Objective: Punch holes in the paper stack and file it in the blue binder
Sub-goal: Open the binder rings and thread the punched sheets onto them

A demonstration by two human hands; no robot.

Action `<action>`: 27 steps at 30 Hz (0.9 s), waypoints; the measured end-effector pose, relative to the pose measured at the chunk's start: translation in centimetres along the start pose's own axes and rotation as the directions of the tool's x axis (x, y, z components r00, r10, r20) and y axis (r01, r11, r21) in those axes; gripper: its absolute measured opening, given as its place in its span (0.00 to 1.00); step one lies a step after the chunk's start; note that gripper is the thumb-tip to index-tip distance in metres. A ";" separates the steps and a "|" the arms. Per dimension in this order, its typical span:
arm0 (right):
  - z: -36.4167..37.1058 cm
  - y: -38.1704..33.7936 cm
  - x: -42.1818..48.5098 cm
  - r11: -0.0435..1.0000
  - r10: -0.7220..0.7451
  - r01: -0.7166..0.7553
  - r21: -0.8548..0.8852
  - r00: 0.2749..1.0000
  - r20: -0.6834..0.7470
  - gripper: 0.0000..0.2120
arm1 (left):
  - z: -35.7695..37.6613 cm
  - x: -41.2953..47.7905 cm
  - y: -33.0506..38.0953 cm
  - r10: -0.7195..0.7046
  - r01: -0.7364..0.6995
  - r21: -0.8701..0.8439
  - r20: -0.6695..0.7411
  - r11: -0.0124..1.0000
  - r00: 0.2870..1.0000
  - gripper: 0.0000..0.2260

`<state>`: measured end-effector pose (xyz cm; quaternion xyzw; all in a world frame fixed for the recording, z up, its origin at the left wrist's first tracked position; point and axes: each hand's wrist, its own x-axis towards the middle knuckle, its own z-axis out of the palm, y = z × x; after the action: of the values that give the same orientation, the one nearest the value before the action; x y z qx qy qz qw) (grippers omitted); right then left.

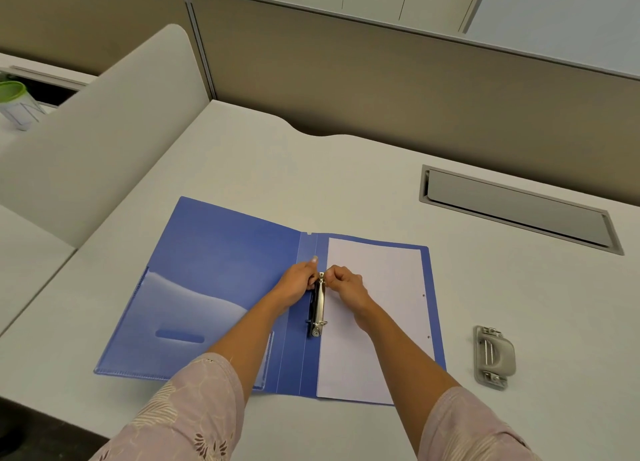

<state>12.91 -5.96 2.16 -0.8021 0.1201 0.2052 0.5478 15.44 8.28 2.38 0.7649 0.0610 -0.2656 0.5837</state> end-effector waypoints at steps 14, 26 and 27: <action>-0.1 0.2 -1.0 0.979 -0.173 0.151 -0.138 0.971 -0.166 0.09 | 0.7 -1.9 -0.3 0.194 -0.140 0.272 -0.183 0.952 0.964 0.10; -2.8 5.2 -9.8 0.944 -0.161 -0.019 -0.330 0.846 -0.509 0.24 | 4.4 -11.9 -3.6 0.043 0.019 0.209 -0.287 0.978 0.957 0.23; -3.1 5.8 -10.6 0.944 -0.136 -0.058 -0.324 0.827 -0.545 0.27 | 5.0 -12.5 -4.0 0.011 0.050 0.205 -0.288 0.977 0.958 0.24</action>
<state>1.70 -11.30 3.24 -0.9086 0.2229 -0.0333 0.3516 1.52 7.60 4.05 0.8522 0.1243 -0.1623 0.4816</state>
